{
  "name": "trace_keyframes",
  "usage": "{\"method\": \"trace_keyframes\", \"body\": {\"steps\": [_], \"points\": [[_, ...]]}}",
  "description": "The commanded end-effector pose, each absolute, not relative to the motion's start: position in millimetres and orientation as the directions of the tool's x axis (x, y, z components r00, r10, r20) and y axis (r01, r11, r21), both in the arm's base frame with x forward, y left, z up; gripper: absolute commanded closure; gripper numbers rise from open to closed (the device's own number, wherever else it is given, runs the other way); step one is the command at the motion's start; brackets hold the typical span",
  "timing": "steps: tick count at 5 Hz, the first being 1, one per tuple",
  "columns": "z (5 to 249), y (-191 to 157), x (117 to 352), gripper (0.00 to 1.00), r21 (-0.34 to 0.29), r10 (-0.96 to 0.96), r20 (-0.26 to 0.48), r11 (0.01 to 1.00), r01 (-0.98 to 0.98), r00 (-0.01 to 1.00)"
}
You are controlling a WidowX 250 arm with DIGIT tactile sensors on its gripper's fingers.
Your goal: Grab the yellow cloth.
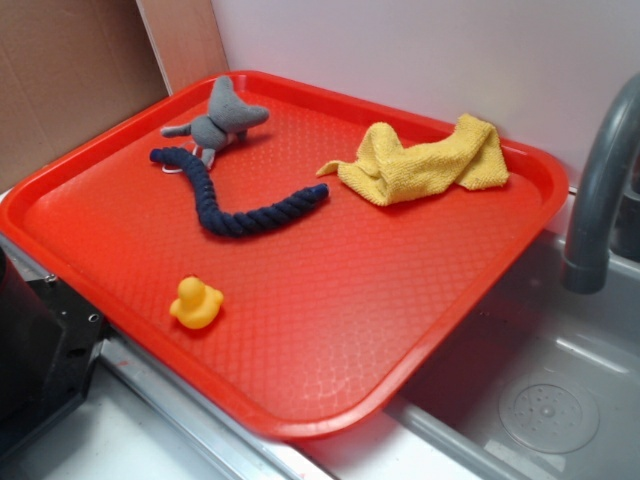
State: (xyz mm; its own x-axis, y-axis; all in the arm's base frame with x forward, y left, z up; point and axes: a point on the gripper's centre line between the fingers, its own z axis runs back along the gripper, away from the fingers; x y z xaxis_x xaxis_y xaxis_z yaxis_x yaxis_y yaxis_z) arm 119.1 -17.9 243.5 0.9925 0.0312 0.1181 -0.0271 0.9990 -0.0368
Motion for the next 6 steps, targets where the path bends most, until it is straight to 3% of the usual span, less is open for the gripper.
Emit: {"method": "trace_keyframes", "body": {"steps": [1, 2, 3, 4, 6], "points": [[244, -18, 119, 0.0, -0.037, 0.031, 0.118, 0.999, -0.027, 0.993], [219, -3, 169, 0.0, 0.106, -0.085, 0.153, 0.992, 0.07, 0.985], [216, -19, 220, 0.0, 0.174, -0.191, 0.301, 0.974, 0.143, 0.934], [190, -34, 248, 0.0, 0.111, -0.206, 0.311, 0.977, 0.18, 0.928], [190, -34, 248, 0.0, 0.111, -0.206, 0.311, 0.977, 0.18, 0.928]]}}
